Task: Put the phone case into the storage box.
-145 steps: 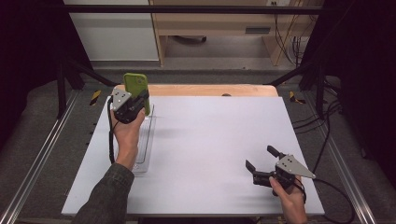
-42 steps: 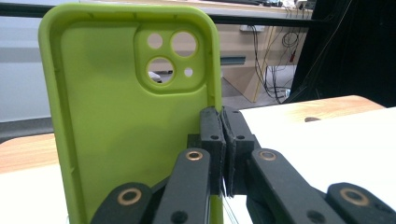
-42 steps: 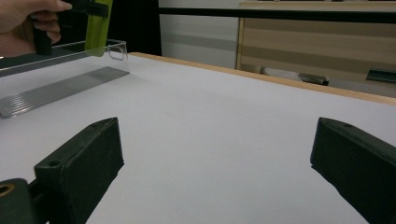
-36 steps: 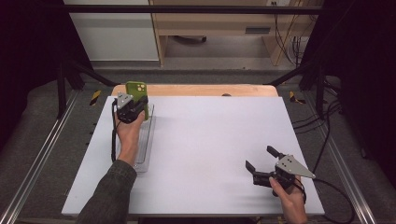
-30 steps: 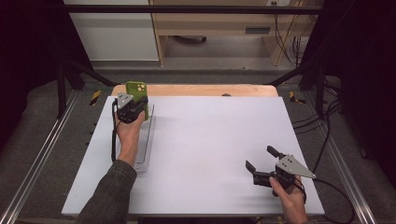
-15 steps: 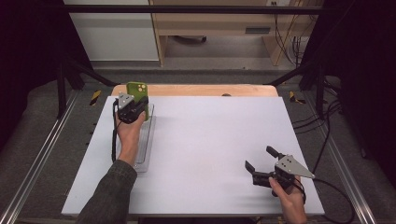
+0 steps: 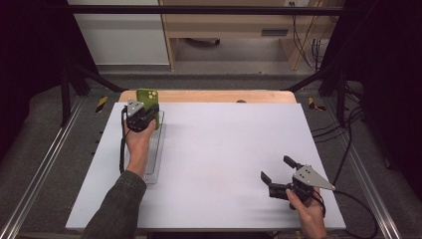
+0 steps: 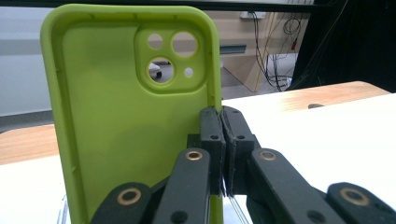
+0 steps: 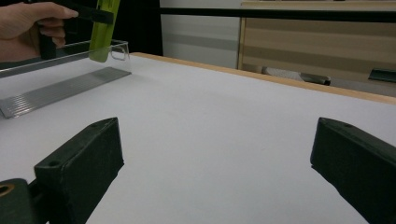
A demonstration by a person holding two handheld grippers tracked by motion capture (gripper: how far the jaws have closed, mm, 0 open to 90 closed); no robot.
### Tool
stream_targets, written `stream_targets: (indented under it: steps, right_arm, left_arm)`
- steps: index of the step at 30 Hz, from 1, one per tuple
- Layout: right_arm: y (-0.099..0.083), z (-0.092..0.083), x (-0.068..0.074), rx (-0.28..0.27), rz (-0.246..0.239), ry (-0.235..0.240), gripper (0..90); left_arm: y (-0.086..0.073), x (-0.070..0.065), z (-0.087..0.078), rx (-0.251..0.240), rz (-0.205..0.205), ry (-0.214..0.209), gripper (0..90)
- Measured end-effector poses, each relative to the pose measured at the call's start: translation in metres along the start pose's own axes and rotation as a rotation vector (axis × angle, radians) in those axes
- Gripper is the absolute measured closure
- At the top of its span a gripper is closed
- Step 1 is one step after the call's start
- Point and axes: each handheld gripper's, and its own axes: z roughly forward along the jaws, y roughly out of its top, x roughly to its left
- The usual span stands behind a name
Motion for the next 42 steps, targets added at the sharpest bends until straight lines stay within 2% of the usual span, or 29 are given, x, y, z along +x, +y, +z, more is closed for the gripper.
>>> stream_targets:
  steps: [18, 31, 36, 38, 40, 42]
  right_arm:
    - [-0.0001, 0.0001, -0.0002, 0.002, 0.000, 0.000, 2.5]
    - [-0.0002, 0.0001, 0.0005, 0.002, 0.000, 0.002, 2.5]
    - [-0.0003, 0.0006, 0.0008, 0.003, 0.001, 0.003, 2.5]
    - [-0.0003, 0.0006, 0.0009, 0.003, 0.001, 0.004, 2.5]
    - [-0.0003, 0.0004, 0.0008, 0.003, 0.000, 0.005, 2.5]
    - [-0.0002, 0.0003, 0.0007, 0.002, 0.002, 0.004, 2.5]
  left_arm:
    - [-0.0064, 0.0032, 0.0053, 0.059, -0.037, -0.001, 87.4]
    - [-0.0074, 0.0040, 0.0069, 0.060, -0.056, -0.002, 87.3]
    - [-0.0072, 0.0029, 0.0075, 0.047, -0.051, -0.021, 86.5]
    - [-0.0057, 0.0023, 0.0061, 0.020, -0.037, -0.018, 79.4]
    - [-0.0024, 0.0010, 0.0035, -0.010, -0.027, -0.010, 67.7]
    - [0.0012, -0.0007, -0.0005, -0.021, -0.009, -0.002, 59.9]
